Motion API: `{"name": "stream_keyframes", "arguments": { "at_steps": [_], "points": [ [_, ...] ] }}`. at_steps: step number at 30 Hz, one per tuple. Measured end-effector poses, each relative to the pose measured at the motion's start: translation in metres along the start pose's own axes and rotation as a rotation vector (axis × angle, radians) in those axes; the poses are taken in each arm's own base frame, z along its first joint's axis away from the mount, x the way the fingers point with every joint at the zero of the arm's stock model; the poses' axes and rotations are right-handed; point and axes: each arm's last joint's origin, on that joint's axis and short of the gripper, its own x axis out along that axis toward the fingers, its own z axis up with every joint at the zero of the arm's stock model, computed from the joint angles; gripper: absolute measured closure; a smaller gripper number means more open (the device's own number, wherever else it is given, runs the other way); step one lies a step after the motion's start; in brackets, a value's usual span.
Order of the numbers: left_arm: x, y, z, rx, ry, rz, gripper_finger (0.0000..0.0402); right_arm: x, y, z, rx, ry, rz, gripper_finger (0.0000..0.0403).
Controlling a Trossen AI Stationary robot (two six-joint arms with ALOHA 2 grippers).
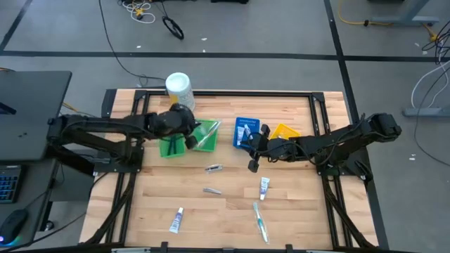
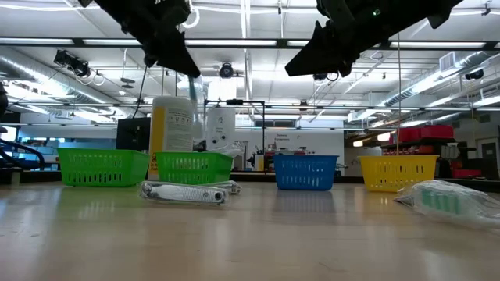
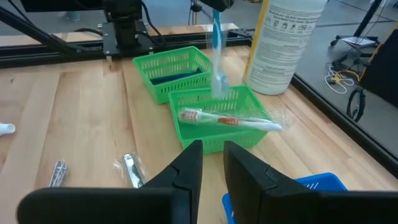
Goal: Pick & Place Travel size toiletries
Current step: Put the blue toothbrush into the right green bin
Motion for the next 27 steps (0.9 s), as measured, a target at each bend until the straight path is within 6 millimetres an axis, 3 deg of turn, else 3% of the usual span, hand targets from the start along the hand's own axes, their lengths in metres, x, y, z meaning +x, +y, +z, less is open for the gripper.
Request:
{"name": "stream_keyframes", "arguments": {
  "at_steps": [7, 13, 20, 27],
  "points": [
    [0.015, 0.016, 0.012, -0.102, 0.164, -0.083, 0.0369, 0.000, 0.000, 0.000, 0.000, -0.001, -0.002, 0.0328],
    [0.045, 0.023, 0.005, -0.061, 0.348, -0.059, 0.0364, 0.000, 0.000, 0.000, 0.001, 0.005, 0.004, 0.0328],
    [0.069, 0.032, 0.007, -0.099, 0.430, -0.061, 0.0362, 0.000, 0.000, 0.000, 0.000, 0.005, 0.005, 0.0328],
    [0.091, 0.041, -0.004, -0.122, 0.515, -0.106, 0.0347, 0.000, 0.000, -0.001, -0.003, 0.007, 0.005, 0.0328]
  ]
}}
